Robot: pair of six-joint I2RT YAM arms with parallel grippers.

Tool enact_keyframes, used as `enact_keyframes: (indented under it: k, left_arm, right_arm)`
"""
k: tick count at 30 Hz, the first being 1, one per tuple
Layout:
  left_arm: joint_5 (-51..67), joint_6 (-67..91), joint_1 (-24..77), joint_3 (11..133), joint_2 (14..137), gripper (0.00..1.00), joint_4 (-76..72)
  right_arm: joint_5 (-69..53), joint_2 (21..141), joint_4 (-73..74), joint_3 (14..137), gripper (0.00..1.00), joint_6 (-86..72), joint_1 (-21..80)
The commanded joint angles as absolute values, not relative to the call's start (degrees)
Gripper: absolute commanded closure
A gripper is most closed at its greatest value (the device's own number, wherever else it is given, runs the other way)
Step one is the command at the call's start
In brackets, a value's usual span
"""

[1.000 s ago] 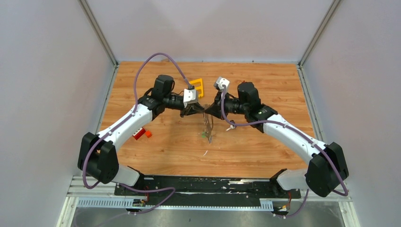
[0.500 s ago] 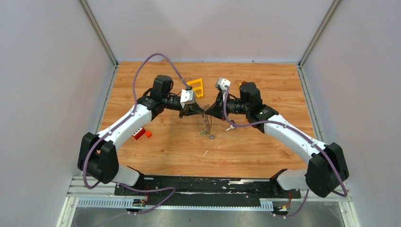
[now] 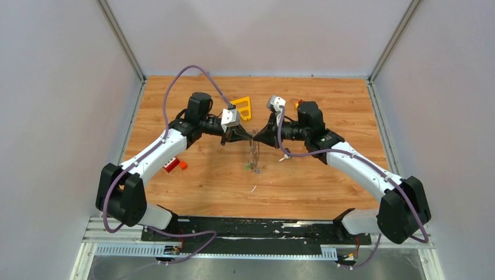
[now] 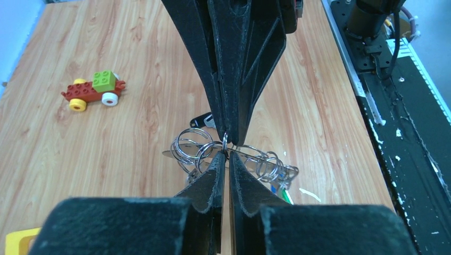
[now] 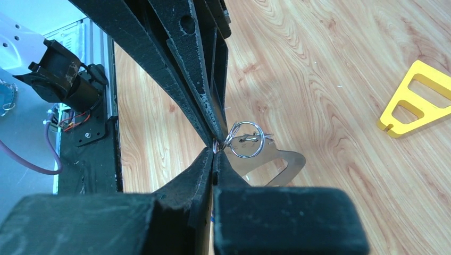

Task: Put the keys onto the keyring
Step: Adjust the keyring.

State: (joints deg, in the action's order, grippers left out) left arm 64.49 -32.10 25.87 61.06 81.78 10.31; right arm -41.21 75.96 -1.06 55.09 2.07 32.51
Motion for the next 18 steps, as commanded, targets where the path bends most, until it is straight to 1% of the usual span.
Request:
enact_keyframes:
  k: [1,13,18]
  left_arm:
    - [69.8,-29.6,26.4,60.4,80.4,0.89,9.2]
    - [72.5,-29.7,26.4,59.2,80.0,0.83,9.2]
    - [73.1,-29.4,26.5,59.2,80.5,0.83,8.9]
  right_arm:
    - [-42.5,74.3,-8.2,54.8,1.0,3.0,31.7]
    - [-47.3,74.8,-12.0,53.2,1.0,3.3,30.3]
    - [-47.8,75.2,-12.8,53.0,1.0,3.0,30.2]
